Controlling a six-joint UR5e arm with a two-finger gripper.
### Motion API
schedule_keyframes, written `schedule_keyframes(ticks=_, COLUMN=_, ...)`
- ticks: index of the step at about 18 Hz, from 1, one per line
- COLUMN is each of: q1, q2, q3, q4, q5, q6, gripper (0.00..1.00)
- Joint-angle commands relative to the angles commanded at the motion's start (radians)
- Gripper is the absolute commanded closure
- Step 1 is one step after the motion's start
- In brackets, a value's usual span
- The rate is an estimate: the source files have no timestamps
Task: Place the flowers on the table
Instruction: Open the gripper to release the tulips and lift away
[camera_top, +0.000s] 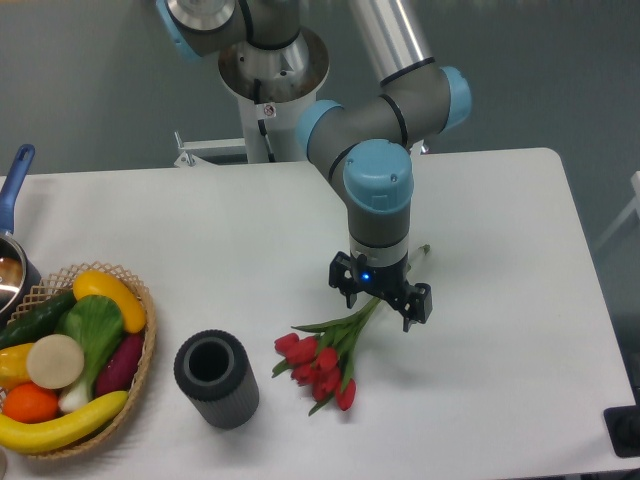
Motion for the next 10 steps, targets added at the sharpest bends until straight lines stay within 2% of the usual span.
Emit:
schedule_keyframes(ticks=3, q1=0.028, q2=0.006, q3=0.012, q4=-0.021, q5=0.002, q6=0.109, gripper=0.00)
schedule_keyframes(ticks=4, q1=0.035, q2=0.008, q3=0.027, q4=-0.050, q5=0.003, q6=0.130, gripper=0.00)
schedule_keyframes(ticks=8, q1=0.058, q2=-0.003, q3=0.167, q4=-0.266, q5=0.002, q6=0.175, gripper=0.00)
schedule_keyframes(ticks=9, q1=0.058, q2=-0.008, q3=0.187, q4=-0.299, q5=-0.002, q6=0.177, gripper=0.00)
schedule_keyframes(ticks=10, q1=0.060, q2=-0.009, q3=0.192, q4=-0.305, q5=-0.002, q6=0.177, gripper=0.00)
